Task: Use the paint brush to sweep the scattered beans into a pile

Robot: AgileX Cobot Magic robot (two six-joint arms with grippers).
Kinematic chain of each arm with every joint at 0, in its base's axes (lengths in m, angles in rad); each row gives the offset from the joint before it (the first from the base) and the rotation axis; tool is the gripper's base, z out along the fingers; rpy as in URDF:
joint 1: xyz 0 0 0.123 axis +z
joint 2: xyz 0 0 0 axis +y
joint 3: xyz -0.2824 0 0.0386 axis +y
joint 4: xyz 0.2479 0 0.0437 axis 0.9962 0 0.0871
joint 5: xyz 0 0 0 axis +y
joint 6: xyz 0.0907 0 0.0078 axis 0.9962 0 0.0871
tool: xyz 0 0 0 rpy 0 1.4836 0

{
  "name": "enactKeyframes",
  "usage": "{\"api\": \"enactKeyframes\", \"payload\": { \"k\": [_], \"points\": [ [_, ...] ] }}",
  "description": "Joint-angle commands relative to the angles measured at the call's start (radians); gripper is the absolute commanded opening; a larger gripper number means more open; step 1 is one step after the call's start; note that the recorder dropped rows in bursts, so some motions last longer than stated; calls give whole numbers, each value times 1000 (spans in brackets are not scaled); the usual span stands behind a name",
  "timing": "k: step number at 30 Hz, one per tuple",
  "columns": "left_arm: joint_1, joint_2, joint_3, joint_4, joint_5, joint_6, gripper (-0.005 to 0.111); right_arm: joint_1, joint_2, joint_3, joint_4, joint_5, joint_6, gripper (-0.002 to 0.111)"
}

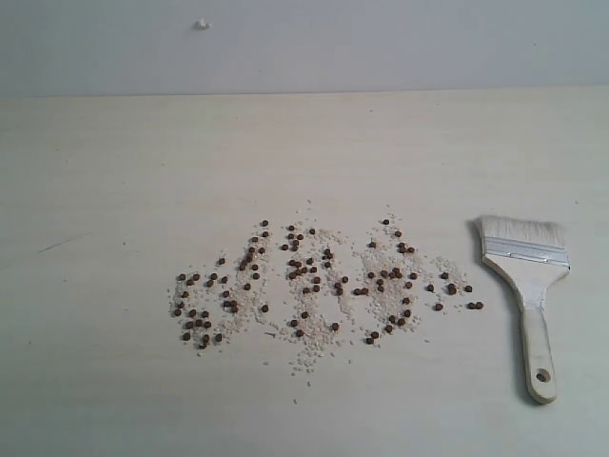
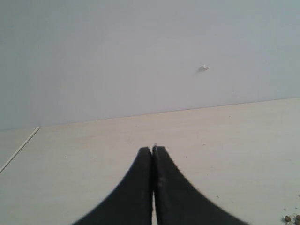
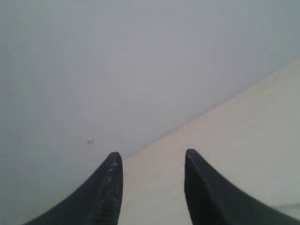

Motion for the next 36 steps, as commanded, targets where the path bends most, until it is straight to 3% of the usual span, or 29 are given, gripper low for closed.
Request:
{"api": "enactKeyframes", "payload": {
  "k": [1,6,14,18,22,36],
  "points": [
    [2,-1,3,1,-2,-9,0,-4,55,-119,-167,268,-101,39],
    [2,-1,3,1,-2,-9,0,-4,169,-313,-148,703,-310,39],
    [2,-1,3,1,-2,-9,0,-4,372,-480,146,1128,-643,44],
    [2,-1,3,1,-2,-9,0,-4,468,-480,334,1160,-710,51],
    [2,-1,3,1,-2,-9,0,-4,540,-480,459,1143,-764,52],
    [2,-1,3,1,-2,-9,0,-4,769,-391,425,859,-737,52]
  ]
}}
